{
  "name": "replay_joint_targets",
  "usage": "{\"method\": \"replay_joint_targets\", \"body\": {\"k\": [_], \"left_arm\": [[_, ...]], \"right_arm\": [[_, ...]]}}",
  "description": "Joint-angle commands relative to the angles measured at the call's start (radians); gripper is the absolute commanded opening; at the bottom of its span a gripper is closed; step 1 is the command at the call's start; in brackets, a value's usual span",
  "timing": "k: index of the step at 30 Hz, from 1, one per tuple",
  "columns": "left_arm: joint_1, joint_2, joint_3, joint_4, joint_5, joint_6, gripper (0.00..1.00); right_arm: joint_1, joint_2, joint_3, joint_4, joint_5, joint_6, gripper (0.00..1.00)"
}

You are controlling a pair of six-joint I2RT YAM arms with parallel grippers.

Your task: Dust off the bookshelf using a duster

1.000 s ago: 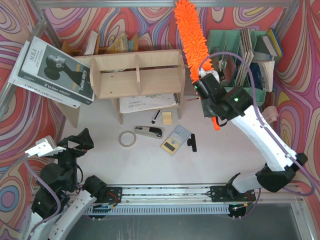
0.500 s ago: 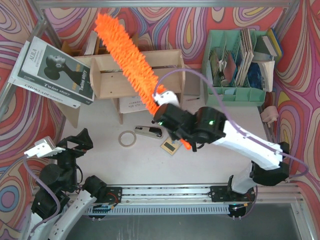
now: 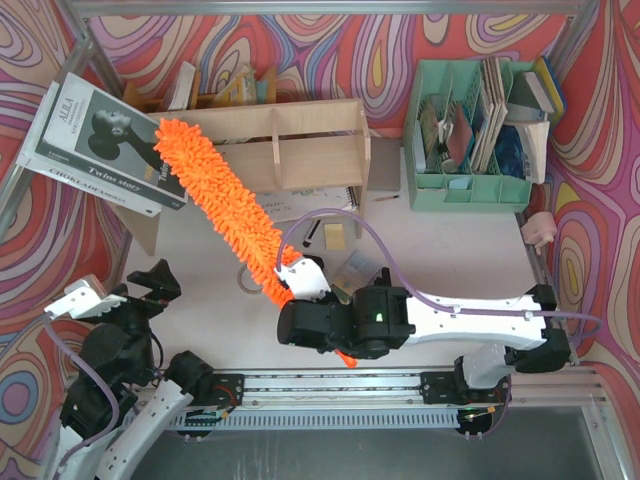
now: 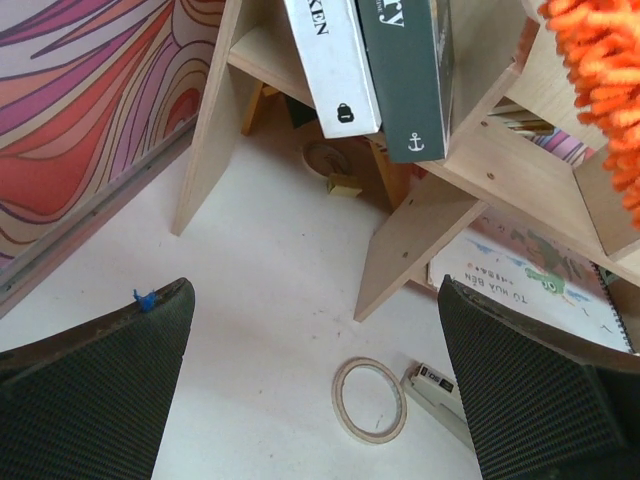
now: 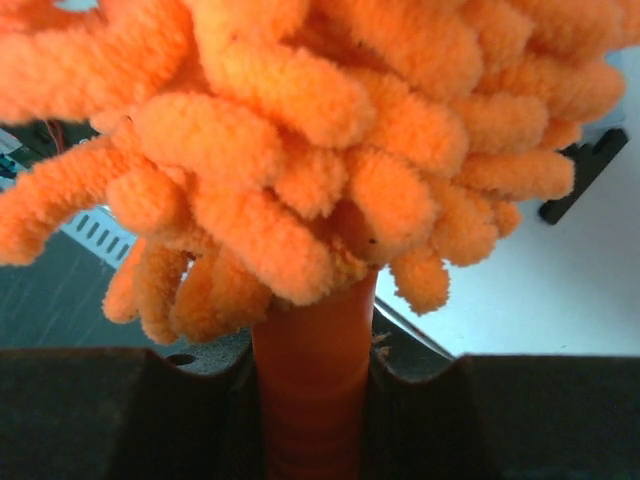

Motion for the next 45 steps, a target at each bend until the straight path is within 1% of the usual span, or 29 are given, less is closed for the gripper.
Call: {"method": "replay_joint_targets", "body": {"k": [1, 4, 7, 9, 11, 15, 21, 25, 30, 37, 45], "left_arm": [[0.005, 0.009, 0.016, -0.032, -0.044, -0.021, 0.98], [0.005, 0.003, 0.014, -0.03, -0.04, -0.022, 0.98], [0.005, 0.004, 0.013, -0.03, -0.034, -0.023, 0.98], [0.005, 0.007, 0.015, -0.03, -0.03, -0.023, 0.98], [0.005, 0.008, 0.016, -0.031, -0.028, -0.024, 0.98], [0.005, 0.002, 0.015, -0.035, -0.033, -0.027, 0.98], [0.005, 0.003, 0.013, -0.035, -0.037, -0.027, 0.98], [0.005, 0.013, 0.014, -0.034, -0.038, -0.026, 0.98], [0.005, 0.015, 0.013, -0.033, -0.04, -0.026, 0.98], [0.005, 0.014, 0.012, -0.033, -0.042, -0.027, 0.98], [0.005, 0.018, 0.012, -0.033, -0.041, -0.028, 0.98]], "right_arm": [[0.031, -0.047, -0.067, 0.083, 0.098, 0.204, 0.0], [0.035, -0.098, -0.156, 0.117, 0.112, 0.288, 0.0], [0.035, -0.114, -0.214, 0.192, 0.079, 0.285, 0.0], [0.035, -0.088, -0.225, 0.238, 0.054, 0.271, 0.0], [0.034, -0.045, -0.215, 0.258, 0.041, 0.259, 0.0], [0.034, 0.054, -0.162, 0.243, 0.035, 0.258, 0.0], [0.034, 0.114, -0.15, 0.289, -0.002, 0.225, 0.0], [0.034, 0.145, -0.12, 0.269, 0.014, 0.222, 0.0], [0.034, 0.119, -0.062, 0.268, 0.076, 0.19, 0.0], [0.031, 0.09, -0.048, 0.251, 0.137, 0.189, 0.0], [0.008, 0.102, -0.121, 0.252, 0.092, 0.25, 0.0]]}}
